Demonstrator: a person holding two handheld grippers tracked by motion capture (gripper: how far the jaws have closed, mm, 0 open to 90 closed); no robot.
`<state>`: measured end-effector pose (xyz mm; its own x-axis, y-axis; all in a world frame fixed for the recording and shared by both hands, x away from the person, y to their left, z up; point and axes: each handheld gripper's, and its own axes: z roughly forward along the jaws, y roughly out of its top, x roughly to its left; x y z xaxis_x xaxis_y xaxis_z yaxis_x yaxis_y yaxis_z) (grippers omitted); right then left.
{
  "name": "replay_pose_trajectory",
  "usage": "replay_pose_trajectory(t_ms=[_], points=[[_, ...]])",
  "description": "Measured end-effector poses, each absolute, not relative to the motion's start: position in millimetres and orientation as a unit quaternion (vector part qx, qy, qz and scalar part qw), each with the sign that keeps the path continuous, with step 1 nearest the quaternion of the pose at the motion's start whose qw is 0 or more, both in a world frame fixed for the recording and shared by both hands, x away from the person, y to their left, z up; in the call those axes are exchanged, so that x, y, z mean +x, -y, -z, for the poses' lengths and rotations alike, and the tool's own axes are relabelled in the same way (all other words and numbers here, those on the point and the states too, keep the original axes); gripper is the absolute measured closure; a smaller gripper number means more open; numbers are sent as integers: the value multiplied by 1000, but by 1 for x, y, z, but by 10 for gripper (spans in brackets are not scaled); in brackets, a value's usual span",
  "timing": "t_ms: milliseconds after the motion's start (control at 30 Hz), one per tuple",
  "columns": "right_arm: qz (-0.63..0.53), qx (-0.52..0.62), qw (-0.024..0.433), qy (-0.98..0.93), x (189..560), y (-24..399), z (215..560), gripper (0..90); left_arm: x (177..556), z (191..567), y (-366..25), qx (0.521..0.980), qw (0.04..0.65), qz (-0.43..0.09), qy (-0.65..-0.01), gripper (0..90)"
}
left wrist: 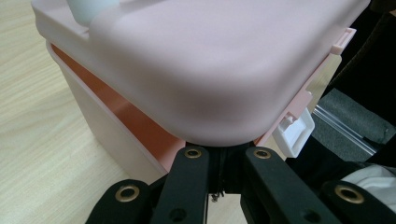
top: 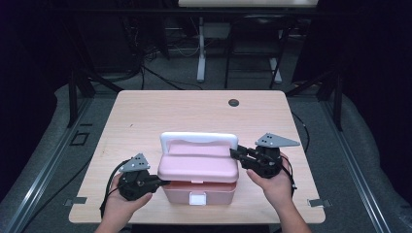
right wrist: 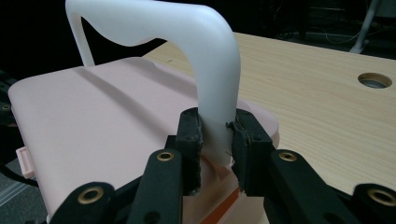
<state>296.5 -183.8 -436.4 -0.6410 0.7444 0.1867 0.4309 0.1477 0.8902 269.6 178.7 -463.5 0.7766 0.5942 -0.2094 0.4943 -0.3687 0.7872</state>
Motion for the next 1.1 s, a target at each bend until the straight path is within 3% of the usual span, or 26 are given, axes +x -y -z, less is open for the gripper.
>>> replay_pose_trajectory(t_ms=[300, 633, 833, 1100], points=[[-521, 400, 153, -738, 295, 188, 435, 726, 270, 461, -181, 821, 461, -56, -333, 900], [-528, 412, 157, -726, 294, 197, 431, 651, 273, 456, -180, 820, 461, -55, -333, 899], [-521, 424, 185, -718, 289, 206, 434, 621, 275, 451, -179, 819, 464, -58, -332, 899], [-519, 428, 190, -715, 273, 215, 438, 749, 279, 446, -176, 819, 465, -60, -331, 899]])
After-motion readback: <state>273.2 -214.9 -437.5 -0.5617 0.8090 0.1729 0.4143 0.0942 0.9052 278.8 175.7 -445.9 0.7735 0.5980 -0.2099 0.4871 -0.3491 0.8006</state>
